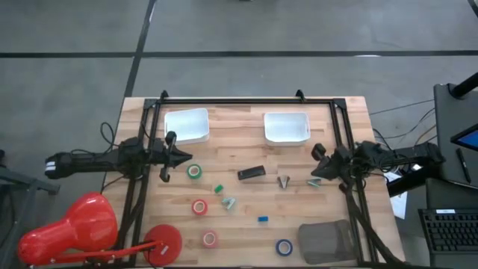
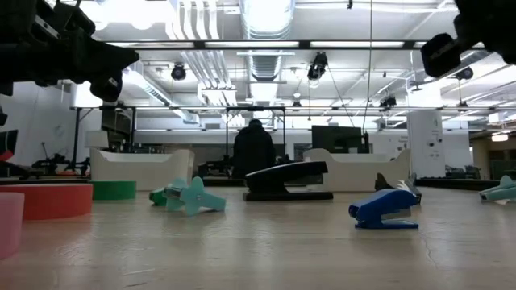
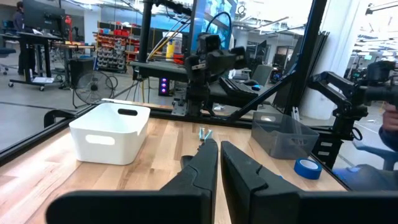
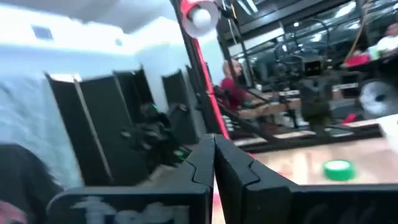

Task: Pick and place Stapler, Stapler remover, tape
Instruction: Put the blue tape into the black bin

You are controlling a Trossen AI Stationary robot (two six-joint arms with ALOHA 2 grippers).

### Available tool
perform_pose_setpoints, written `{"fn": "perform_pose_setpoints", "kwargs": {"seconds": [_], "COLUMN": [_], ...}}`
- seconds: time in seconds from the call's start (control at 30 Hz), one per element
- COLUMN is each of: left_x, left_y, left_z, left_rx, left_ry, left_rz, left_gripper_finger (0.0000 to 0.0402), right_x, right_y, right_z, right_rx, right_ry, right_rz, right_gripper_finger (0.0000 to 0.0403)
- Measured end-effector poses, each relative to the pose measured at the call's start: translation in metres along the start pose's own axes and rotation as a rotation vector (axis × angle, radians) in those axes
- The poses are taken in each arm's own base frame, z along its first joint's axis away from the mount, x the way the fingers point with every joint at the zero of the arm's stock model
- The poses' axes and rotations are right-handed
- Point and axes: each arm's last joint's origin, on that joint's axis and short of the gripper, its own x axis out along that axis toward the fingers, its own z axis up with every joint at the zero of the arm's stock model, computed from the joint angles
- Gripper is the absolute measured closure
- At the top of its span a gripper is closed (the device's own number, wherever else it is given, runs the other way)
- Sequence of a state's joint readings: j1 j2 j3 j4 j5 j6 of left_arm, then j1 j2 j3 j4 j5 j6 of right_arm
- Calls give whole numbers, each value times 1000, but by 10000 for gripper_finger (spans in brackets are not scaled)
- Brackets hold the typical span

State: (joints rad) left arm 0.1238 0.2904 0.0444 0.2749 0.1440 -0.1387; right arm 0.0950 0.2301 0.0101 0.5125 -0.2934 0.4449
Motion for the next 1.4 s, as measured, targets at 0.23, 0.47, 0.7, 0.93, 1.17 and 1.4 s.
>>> {"fn": "perform_pose_setpoints", "kwargs": {"seconds": [0.23,0.47,0.7,0.93,1.17,1.4], "left_x": [0,0,0,0,0,0], "left_y": [0,0,0,0,0,0], "left_z": [0,0,0,0,0,0], "left_rx": [0,0,0,0,0,0], "left_ry": [0,0,-1,-1,0,0], "left_rz": [0,0,0,0,0,0], "left_gripper_finger": [378,378,378,378,378,378], "right_x": [12,43,95,146,189,221], "right_y": [-3,5,13,23,36,50], "right_z": [-17,-20,-15,-25,-41,-62], "right_rx": [127,179,197,247,253,196], "right_ry": [138,288,483,770,1024,1325], "right_rz": [-71,-114,-175,-267,-346,-451], "right_gripper_finger": [394,394,357,285,225,215]}}
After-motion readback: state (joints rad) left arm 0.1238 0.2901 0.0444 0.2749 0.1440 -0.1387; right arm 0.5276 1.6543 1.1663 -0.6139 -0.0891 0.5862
